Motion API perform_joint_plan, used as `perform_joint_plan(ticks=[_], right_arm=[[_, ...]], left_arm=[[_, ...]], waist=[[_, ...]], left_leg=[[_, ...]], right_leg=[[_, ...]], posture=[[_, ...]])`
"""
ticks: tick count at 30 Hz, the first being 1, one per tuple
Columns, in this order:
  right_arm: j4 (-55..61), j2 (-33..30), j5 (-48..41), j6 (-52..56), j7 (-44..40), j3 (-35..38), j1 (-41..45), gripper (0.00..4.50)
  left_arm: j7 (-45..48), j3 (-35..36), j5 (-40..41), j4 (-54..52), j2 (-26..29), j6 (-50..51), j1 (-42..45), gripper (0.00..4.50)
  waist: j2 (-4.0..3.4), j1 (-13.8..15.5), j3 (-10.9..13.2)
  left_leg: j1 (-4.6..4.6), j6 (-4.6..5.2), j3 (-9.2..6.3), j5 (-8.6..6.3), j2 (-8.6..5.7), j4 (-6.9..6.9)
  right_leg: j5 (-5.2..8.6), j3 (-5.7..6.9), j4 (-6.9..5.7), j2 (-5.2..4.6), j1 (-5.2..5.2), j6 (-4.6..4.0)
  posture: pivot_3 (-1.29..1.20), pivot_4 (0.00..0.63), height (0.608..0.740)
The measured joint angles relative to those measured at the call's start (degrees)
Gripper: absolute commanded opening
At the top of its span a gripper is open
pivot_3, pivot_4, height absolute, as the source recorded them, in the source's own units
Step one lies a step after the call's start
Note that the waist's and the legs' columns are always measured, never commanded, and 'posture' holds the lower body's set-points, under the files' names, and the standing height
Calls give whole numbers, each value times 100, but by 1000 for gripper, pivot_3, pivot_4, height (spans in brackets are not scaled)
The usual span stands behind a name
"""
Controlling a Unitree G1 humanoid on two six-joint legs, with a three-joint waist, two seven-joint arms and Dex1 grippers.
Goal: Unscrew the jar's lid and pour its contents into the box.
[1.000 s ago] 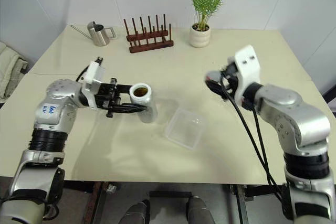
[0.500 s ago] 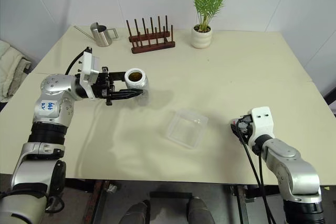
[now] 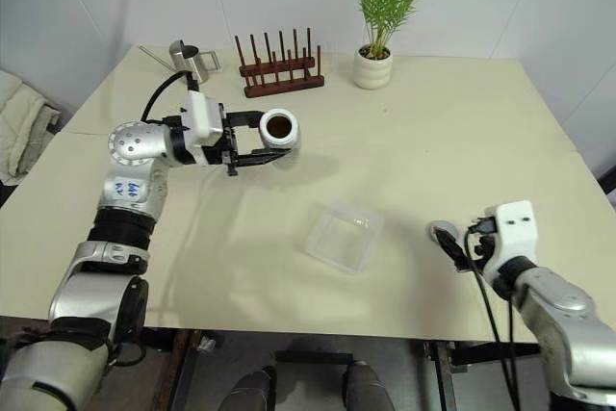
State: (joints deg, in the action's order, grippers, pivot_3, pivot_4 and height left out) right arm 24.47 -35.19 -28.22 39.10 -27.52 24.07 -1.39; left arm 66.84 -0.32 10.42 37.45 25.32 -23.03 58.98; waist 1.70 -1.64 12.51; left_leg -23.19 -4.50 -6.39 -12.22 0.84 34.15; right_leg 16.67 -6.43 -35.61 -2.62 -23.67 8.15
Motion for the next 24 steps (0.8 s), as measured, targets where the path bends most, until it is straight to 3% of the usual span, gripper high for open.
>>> perform_joint_plan(ticks=[4, 8, 13, 18, 24], right_arm=[[562, -333, -951, -287, -1398, 582, -720, 4474], [752, -516, -1863, -323, -2087, 1169, -834, 4474], [697, -871, -1961, -454, -2697, 1486, -1302, 4474], [752, -900, -2155, -499, -2711, 1708, -1363, 4474], [938, -787, -2148, -548, -2405, 1688, -1476, 4474]], left_arm=[[-543, -264, -670, 432, -244, -1264, 250, 2021], [-1322, -827, -1799, 955, -306, -2712, 577, 2021], [-3025, -1423, -3566, 1466, -296, -3934, 951, 2021], [-5328, -2192, -5650, 1389, -207, -4283, 1304, 2021], [-8545, -3672, -8301, 749, 58, -3796, 1900, 2021]], waist=[[1, 3, 1], [5, -14, 3], [13, 4, 7], [17, 1, 10], [27, 16, 15]], left_leg=[[1, 0, -1, 0, -2, 6], [1, 0, 9, -1, -3, 25], [-9, -1, 18, -2, -5, 45], [-10, -4, 34, -8, -4, 47], [-17, -18, 38, -23, -4, 48]], right_leg=[[-4, -3, 8, 0, 10, 10], [-11, -13, 31, 0, 22, 21], [-22, -24, 53, -1, 27, 30], [-32, -37, 70, -2, 27, 44], [-25, -39, 78, -3, 22, 52]], posture=[[0, 150, 740], [0, 150, 740], [0, 150, 740], [0, 150, 740], [0, 150, 740]])
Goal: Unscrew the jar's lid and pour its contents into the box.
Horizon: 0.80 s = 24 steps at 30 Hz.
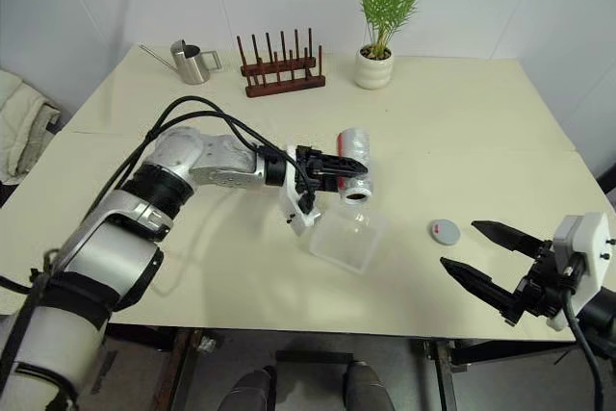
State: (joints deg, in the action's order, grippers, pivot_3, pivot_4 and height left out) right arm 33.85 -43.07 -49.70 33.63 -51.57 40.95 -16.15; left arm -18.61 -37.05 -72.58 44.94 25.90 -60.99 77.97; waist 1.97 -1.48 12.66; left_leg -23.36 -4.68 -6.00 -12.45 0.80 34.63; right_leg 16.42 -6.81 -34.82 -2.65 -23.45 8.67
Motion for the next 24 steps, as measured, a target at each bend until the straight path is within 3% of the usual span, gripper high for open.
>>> perform_joint_plan(ticks=[5, 10, 15, 24], right_arm=[[38, 91, 9, -11, 270, -130, 76, 4474], [191, 104, -60, -10, 400, -241, 64, 4474], [222, 103, -152, -10, 407, -238, -35, 4474], [208, 103, -171, -113, 505, -275, 125, 4474]], left_arm=[[-1964, -1081, -1458, 125, -163, 1626, 362, 2021], [-3278, -1808, -2158, 72, -215, 2642, 490, 2021], [-3925, -2193, -2403, -195, -66, 3043, 460, 2021], [-4177, -2307, -2466, -461, 68, 3477, 460, 2021]], waist=[[4, -12, 2], [3, -9, 2], [2, 9, 2], [3, 6, 2]], left_leg=[[-6, 1, 14, -17, 1, 2], [-3, 2, 15, -42, 2, -2], [-6, 5, 16, -58, 0, 0], [-4, 9, 22, -62, -1, 37]], right_leg=[[7, -6, 9, 0, -9, 2], [25, -9, -14, 0, -12, 5], [32, -14, -19, -1, -15, 12], [33, -16, -37, -1, -10, 12]], posture=[[0, 150, 740], [0, 150, 740], [0, 150, 740], [0, 150, 740]])
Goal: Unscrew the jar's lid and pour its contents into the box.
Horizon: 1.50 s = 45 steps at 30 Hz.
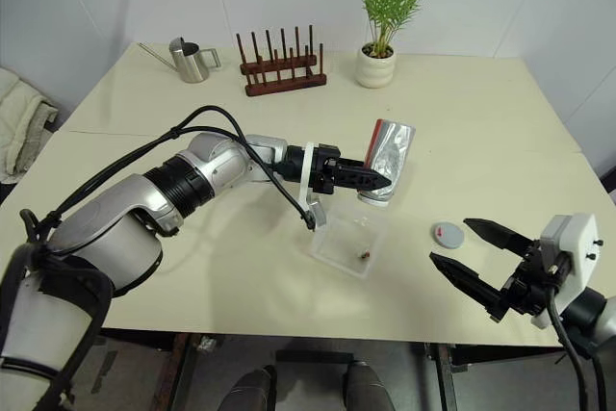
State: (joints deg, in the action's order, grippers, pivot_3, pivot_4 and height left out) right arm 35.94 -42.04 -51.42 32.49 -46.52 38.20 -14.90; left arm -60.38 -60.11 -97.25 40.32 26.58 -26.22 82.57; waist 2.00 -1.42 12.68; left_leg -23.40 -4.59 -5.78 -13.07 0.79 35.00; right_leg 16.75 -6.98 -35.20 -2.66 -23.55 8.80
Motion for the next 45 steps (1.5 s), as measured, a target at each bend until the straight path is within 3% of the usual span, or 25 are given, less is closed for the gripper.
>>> perform_joint_plan(ticks=[4, 8, 14, 19, 23, 25, 31, 43, 45], right_arm=[[-21, -1, 22, -12, 5, -153, 114, 4474], [-55, -2, 55, -69, -56, -179, 102, 4474], [-244, -176, 235, -145, -429, -209, 9, 4474], [-537, -283, 306, -175, -544, -426, 416, 4474], [-833, -472, 380, -165, -681, -747, 836, 4474], [-951, -479, 437, -166, -731, -855, 939, 4474], [-1175, -519, 507, -159, -886, -1094, 1252, 4474], [-1391, -521, 632, -159, -1138, -1292, 1460, 4474], [-1402, -521, 656, -158, -1144, -1306, 1484, 4500]], left_arm=[[-90, -5, 137, -201, 114, -96, -2, 2021], [457, 482, 1345, 15, 136, -1115, -49, 2021], [3527, 2290, 4705, 1199, -232, -1851, -715, 2021], [5619, 3708, 6998, 1192, -721, -925, -1507, 2021], [7194, 5388, 9431, 758, -1432, 1212, -2039, 2021], [7582, 5804, 10067, 517, -1512, 1943, -2246, 2021], [8355, 6306, 10964, -420, -1456, 3643, -2902, 2021], [8890, 6097, 10808, -1054, -1012, 4063, -3455, 2021], [8917, 6073, 10782, -1065, -1011, 4063, -3455, 2741]], waist=[[0, 0, 0], [-1, 3, 0], [-6, -19, -4], [-6, -10, -4], [-8, -19, -5], [-9, -26, -6], [-10, -17, -6], [-11, -16, -7], [-11, -17, -7]], left_leg=[[6, 0, 4, 0, 0, 6], [12, 0, 5, 1, -1, 8], [23, 6, 20, 4, -1, 15], [26, 14, 21, 11, -4, 22], [31, 23, 16, 17, -7, 28], [34, 25, 13, 19, -6, 28], [35, 22, 9, 24, -7, 38], [34, 20, 12, 33, -7, 70], [34, 21, 13, 36, -7, 72]], right_leg=[[0, -5, -13, 0, 2, 0], [0, -9, -28, 0, 2, 0], [-1, -24, -41, 2, 5, -4], [-5, -35, -60, 3, 4, -2], [-8, -38, -74, 5, 6, -2], [-9, -38, -81, 7, 6, -3], [-16, -39, -86, 7, 7, -4], [-32, -39, -78, 8, 18, -4], [-33, -39, -78, 7, 19, -4]], posture=[[0, 150, 740], [0, 150, 740], [0, 150, 740], [0, 150, 740], [0, 150, 740], [0, 150, 740], [0, 150, 740], [0, 150, 740], [0, 150, 740]])
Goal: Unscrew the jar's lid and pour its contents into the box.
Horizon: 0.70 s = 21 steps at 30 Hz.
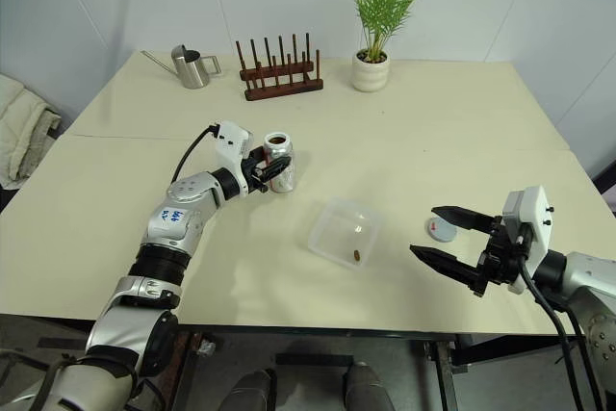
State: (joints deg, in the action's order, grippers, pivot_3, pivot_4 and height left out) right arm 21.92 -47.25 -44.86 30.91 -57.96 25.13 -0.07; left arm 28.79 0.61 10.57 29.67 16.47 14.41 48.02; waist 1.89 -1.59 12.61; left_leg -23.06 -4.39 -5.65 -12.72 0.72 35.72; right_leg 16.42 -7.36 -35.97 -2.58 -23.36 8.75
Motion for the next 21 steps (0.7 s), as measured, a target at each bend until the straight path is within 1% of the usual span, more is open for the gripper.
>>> perform_joint_plan(ticks=[2, 3, 5, 6, 10, 15, 21], right_arm=[[-48, 0, 47, 0, 0, -16, 105, 4500], [-89, 0, 55, 0, 0, -20, 154, 4500], [-165, 0, 90, -1, 0, -50, 220, 4500], [-188, 0, 98, -1, 0, -73, 230, 4500], [-218, 0, 134, -10, 0, -216, 315, 4500], [-307, 0, 177, -78, -3, -225, 345, 4500], [-439, 0, 225, -115, -34, -236, 441, 4500]], left_arm=[[16, -25, -48, -30, 3, 0, 1, 3260], [18, -47, -66, -61, 4, 4, 0, 3643], [36, -63, -87, -210, 28, 74, -16, 4254], [53, -63, -88, -306, 53, 126, -31, 4482], [97, -65, -88, -749, 156, 414, -210, 4482], [124, -61, -85, -1169, 281, 771, -393, 4482], [198, -39, -71, -1691, 570, 1166, -599, 4482]], waist=[[0, -12, 0], [0, -12, 0], [0, -10, 0], [0, -10, 0], [-1, -10, 0], [-1, -3, 0], [-3, -21, -2]], left_leg=[[0, 0, 2, 2, 1, 1], [0, 1, 2, 4, 1, 1], [0, 1, 1, 6, 1, 0], [0, 1, 1, 6, 1, 0], [0, 1, 1, 6, 2, -1], [-1, 1, 2, 6, 1, 1], [1, 1, 2, 6, 3, -2]], right_leg=[[-3, -1, 1, 0, 0, -1], [-4, -1, 1, 0, 0, -1], [-5, -1, 1, 1, -1, -2], [-4, -1, 1, 1, -1, -2], [-5, -2, 1, 1, -1, -2], [-6, -2, 2, 0, -1, 0], [-6, -3, 1, 2, -1, -2]], posture=[[0, 150, 740], [0, 150, 740], [0, 150, 740], [0, 150, 740], [0, 150, 740], [0, 150, 740], [0, 150, 740]])
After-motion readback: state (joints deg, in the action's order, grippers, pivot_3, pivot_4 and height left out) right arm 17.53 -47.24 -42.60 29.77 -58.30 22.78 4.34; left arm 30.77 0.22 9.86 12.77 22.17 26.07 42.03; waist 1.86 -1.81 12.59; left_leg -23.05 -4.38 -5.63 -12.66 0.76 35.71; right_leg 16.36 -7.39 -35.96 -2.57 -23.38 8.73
